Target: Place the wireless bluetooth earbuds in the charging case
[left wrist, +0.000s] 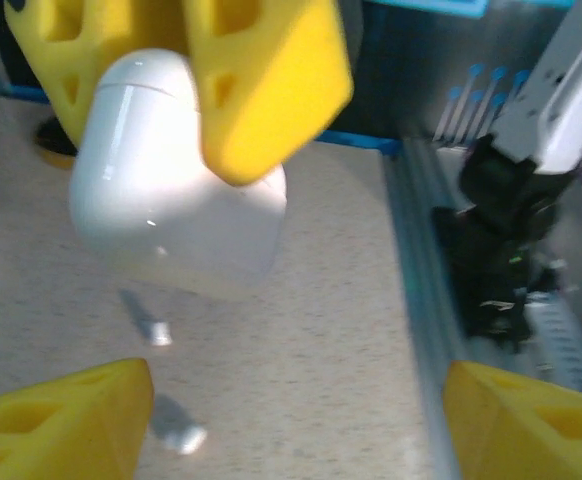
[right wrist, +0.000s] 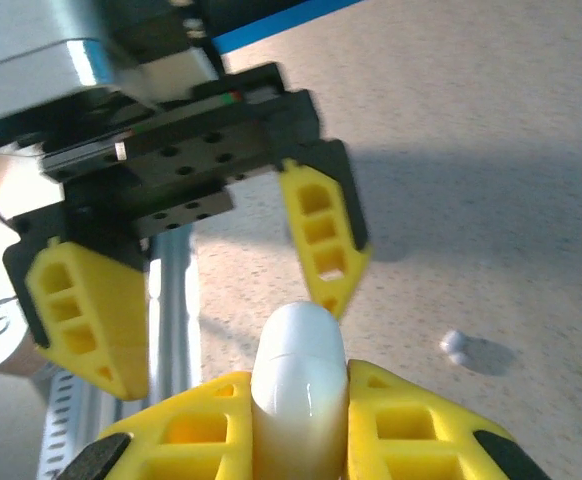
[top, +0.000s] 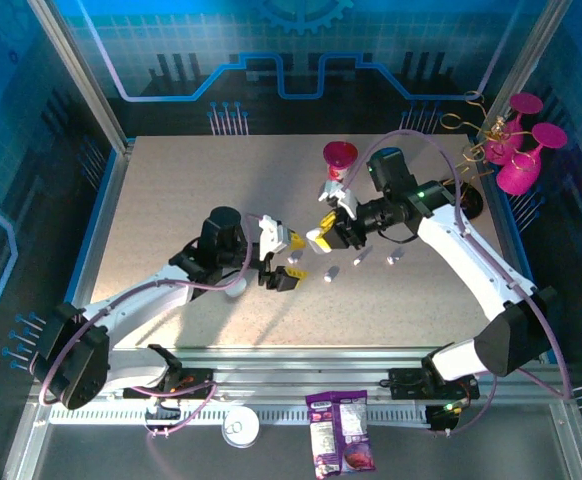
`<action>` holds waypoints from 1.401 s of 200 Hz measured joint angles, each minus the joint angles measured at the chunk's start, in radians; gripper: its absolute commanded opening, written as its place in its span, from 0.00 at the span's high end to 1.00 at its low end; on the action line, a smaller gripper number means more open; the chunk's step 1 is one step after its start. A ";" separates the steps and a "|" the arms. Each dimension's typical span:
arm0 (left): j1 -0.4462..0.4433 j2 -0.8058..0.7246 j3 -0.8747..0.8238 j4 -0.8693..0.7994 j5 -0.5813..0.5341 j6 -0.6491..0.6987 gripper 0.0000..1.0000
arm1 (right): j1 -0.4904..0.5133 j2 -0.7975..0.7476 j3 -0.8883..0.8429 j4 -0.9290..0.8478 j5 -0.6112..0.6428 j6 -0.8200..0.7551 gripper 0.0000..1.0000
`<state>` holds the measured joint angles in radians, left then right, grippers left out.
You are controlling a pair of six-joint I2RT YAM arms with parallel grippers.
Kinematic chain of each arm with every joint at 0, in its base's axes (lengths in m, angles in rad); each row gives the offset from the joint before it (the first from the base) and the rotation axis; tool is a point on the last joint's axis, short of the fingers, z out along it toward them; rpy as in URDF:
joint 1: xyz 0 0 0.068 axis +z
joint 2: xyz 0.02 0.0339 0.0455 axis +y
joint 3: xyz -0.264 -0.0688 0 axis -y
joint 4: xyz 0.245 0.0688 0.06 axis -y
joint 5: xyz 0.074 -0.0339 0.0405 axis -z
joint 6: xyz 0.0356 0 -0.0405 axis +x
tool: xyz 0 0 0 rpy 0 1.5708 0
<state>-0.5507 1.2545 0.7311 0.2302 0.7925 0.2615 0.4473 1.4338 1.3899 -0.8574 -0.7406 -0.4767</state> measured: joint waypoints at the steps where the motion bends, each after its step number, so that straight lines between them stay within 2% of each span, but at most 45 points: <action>1: 0.000 0.000 0.001 -0.003 0.003 -0.004 0.31 | 0.002 0.000 0.001 -0.002 -0.001 -0.003 1.00; 23: 0.000 0.000 0.026 -0.048 0.054 -0.033 0.35 | 0.038 0.006 0.030 -0.061 -0.002 -0.048 1.00; 62: 0.002 0.000 0.041 -0.067 0.103 -0.085 0.50 | 0.085 0.040 0.066 -0.128 -0.005 -0.102 1.00; 81: 0.002 0.000 0.048 -0.069 0.120 -0.103 0.58 | 0.096 0.054 0.077 -0.156 -0.005 -0.120 1.00; 136: 0.007 0.002 0.056 -0.073 0.129 -0.132 0.72 | 0.110 0.072 0.090 -0.194 -0.005 -0.137 1.00; 175: 0.013 0.012 0.073 -0.108 0.143 -0.133 0.95 | 0.113 0.078 0.097 -0.206 0.000 -0.146 1.00; 191: 0.013 0.016 0.076 -0.114 0.148 -0.127 0.99 | 0.113 0.078 0.097 -0.208 0.003 -0.143 0.85; 203: 0.015 0.018 0.076 -0.112 0.149 -0.129 1.00 | 0.112 0.078 0.097 -0.207 0.003 -0.130 0.62; 216: 0.021 0.024 0.076 -0.084 0.151 -0.134 1.00 | 0.107 0.078 0.097 -0.193 -0.006 -0.109 0.53; 242: 0.049 0.037 0.051 0.047 0.158 -0.186 0.97 | 0.060 0.066 0.077 -0.113 -0.063 -0.055 0.50; 280: 0.080 0.042 0.008 0.223 0.159 -0.274 0.97 | -0.059 -0.049 -0.104 0.128 -0.183 0.101 0.49</action>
<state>-0.4706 1.2968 0.7395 0.4530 0.9512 -0.0124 0.3882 1.3846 1.2858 -0.7296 -0.9237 -0.3756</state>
